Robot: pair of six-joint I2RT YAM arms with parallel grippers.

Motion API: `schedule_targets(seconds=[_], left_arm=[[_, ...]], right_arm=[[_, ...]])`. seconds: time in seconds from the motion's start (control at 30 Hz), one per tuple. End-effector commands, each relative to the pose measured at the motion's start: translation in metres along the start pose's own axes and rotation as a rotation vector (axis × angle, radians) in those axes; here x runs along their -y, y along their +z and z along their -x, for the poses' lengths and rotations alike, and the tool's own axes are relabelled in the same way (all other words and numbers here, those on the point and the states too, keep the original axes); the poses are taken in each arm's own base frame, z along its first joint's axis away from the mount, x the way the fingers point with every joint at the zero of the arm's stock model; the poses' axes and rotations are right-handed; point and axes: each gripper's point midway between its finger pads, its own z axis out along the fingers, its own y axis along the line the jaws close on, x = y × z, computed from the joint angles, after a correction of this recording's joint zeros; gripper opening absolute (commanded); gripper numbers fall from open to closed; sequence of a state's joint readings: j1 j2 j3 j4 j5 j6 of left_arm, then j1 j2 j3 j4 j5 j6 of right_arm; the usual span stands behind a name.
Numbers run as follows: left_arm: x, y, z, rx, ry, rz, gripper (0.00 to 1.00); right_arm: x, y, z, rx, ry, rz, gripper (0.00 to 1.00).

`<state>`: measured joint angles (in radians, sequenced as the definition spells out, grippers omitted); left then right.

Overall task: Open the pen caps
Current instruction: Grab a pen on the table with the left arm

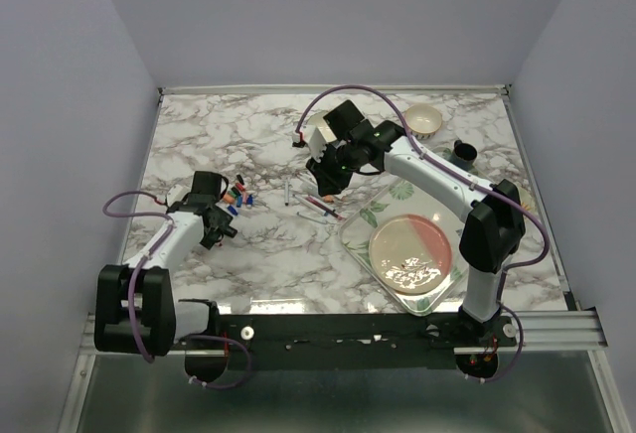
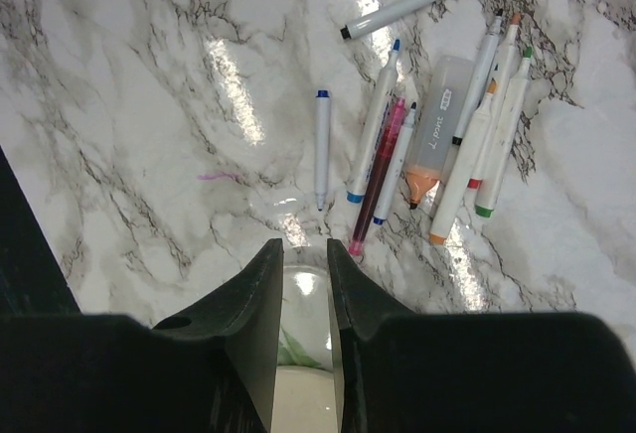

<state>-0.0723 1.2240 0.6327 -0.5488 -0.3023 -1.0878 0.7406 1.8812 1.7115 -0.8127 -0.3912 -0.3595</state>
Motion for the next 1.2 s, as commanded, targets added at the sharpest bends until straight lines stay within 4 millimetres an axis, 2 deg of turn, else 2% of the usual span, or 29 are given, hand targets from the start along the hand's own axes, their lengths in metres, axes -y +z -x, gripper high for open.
schedule_targets(seconds=[0.0, 0.33, 0.6, 0.73, 1.17], left_arm=[[0.005, 0.003, -0.001, -0.034, 0.033, 0.036, 0.59], [0.004, 0.005, -0.002, -0.052, 0.076, 0.083, 0.57], [0.016, -0.004, 0.007, -0.018, 0.064, 0.035, 0.52], [0.017, 0.001, 0.004, -0.041, 0.082, 0.054, 0.49], [0.017, 0.017, -0.008, -0.075, 0.124, 0.075, 0.49]], right_arm=[[-0.011, -0.002, 0.000, 0.002, -0.010, 0.035, 0.31], [-0.012, -0.004, 0.000, 0.004, -0.011, 0.041, 0.31], [-0.013, -0.003, -0.001, 0.001, -0.010, 0.044, 0.31], [-0.013, -0.004, 0.000, 0.005, -0.011, 0.044, 0.30], [-0.014, -0.006, 0.000, 0.007, -0.014, 0.046, 0.30]])
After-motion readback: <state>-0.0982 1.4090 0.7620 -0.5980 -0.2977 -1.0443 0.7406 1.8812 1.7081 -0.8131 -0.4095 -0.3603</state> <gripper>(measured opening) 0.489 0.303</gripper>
